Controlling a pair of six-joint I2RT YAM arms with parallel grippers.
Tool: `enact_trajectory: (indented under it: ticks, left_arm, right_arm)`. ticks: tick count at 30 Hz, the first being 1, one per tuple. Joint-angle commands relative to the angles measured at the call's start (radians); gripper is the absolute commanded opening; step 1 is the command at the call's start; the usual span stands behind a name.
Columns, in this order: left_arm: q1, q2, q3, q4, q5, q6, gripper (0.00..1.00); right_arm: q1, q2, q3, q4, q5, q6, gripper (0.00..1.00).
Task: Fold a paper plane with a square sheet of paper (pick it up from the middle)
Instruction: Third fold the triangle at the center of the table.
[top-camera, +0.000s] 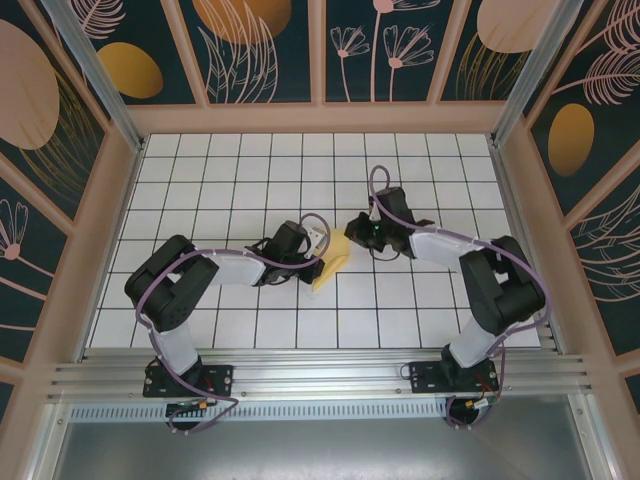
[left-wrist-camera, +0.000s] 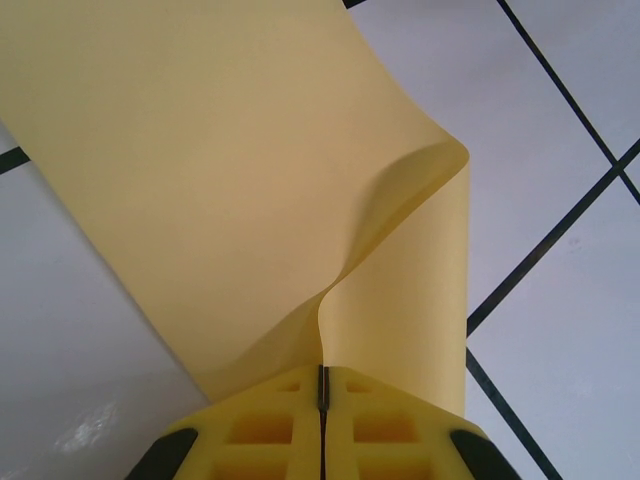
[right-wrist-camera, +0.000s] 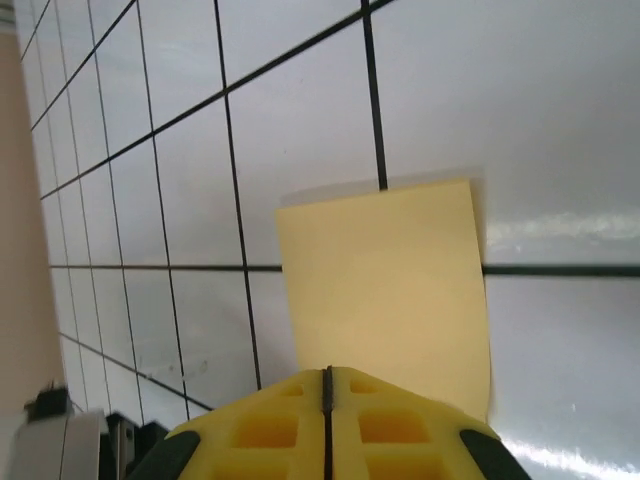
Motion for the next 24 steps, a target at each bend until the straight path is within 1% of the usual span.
enact_trajectory:
  ticks: [1, 4, 9, 14, 24]
  left_arm:
    - [0.007, 0.002, -0.02, -0.041, -0.015, 0.005, 0.09]
    - [0.008, 0.003, -0.021, -0.043, -0.016, 0.009, 0.09]
    - [0.008, 0.002, -0.019, -0.047, -0.018, 0.011, 0.08]
    - [0.007, -0.002, -0.018, -0.055, -0.025, 0.014, 0.08]
    - [0.008, -0.006, -0.02, -0.06, -0.031, 0.015, 0.08]
  right_arm:
    - [0.015, -0.028, -0.092, 0.119, -0.085, 0.058, 0.06]
    - [0.047, -0.022, -0.141, 0.2, -0.112, 0.1, 0.03]
    - [0.084, 0.021, -0.164, 0.283, -0.136, 0.138, 0.02]
    - [0.103, 0.048, -0.169, 0.297, -0.13, 0.149, 0.02]
    - [0.107, 0.093, -0.2, 0.334, -0.113, 0.15, 0.01]
